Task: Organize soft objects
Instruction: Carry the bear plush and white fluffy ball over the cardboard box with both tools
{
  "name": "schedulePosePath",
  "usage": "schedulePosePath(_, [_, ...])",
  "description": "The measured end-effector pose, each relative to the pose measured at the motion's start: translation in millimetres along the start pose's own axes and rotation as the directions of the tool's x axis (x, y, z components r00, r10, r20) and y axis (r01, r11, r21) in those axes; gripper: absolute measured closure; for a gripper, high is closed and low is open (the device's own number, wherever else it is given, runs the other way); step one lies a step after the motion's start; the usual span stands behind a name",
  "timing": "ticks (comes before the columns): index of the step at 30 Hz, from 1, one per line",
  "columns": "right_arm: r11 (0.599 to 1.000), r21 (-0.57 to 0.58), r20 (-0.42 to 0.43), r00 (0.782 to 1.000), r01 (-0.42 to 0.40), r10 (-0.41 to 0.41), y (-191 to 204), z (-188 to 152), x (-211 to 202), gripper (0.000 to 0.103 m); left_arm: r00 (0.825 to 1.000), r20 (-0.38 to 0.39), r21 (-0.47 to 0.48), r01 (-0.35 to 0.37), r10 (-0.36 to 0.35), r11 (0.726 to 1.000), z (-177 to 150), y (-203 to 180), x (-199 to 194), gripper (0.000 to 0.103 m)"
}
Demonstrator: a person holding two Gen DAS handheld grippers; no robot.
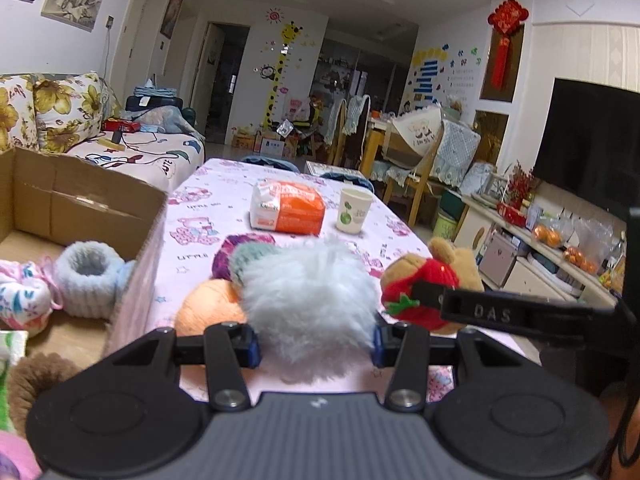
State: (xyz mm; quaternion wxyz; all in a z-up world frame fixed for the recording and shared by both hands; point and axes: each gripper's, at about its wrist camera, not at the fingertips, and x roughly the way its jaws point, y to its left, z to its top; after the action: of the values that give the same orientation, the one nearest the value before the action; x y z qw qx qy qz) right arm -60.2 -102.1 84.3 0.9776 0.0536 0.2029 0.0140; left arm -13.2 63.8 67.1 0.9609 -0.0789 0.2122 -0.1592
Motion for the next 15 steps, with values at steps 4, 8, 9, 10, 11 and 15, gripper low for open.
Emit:
schedulePosePath(4, [1.000, -0.003, 0.009, 1.000, -0.021, 0.021, 8.5, -1.8, -7.1, 0.008, 1.000, 0.021, -0.014, -0.003, 0.003, 1.000, 4.3, 5.2, -6.1, 0.057])
schedulePosePath(8, [0.999, -0.010, 0.020, 0.999, -0.040, 0.040, 14.8, -3.3, -13.1, 0.008, 0.999, 0.036, -0.023, -0.008, 0.009, 1.000, 8.1, 9.7, -10.0, 0.057])
schedulePosePath(9, [0.999, -0.011, 0.022, 0.999, -0.046, 0.046, 16.2, -3.3, -13.8, 0.008, 0.999, 0.041, -0.026, -0.009, 0.010, 1.000, 9.0, 10.7, -11.1, 0.057])
schedulePosePath(10, [0.998, -0.011, 0.026, 0.998, -0.054, 0.054, 17.8, -3.5, -15.0, 0.008, 0.999, 0.045, -0.029, -0.010, 0.011, 1.000, 9.3, 11.3, -12.9, 0.057])
schedulePosePath(11, [0.998, -0.011, 0.029, 0.998, -0.062, 0.063, 18.3, -3.1, -15.7, 0.008, 0.999, 0.051, -0.031, -0.011, 0.012, 0.999, 10.0, 12.1, -14.0, 0.057])
schedulePosePath(15, [0.996, -0.020, 0.043, 0.995, -0.092, 0.093, 24.3, -2.5, -19.6, 0.008, 0.997, 0.075, -0.038, -0.019, 0.021, 0.999, 14.1, 16.5, -20.2, 0.057])
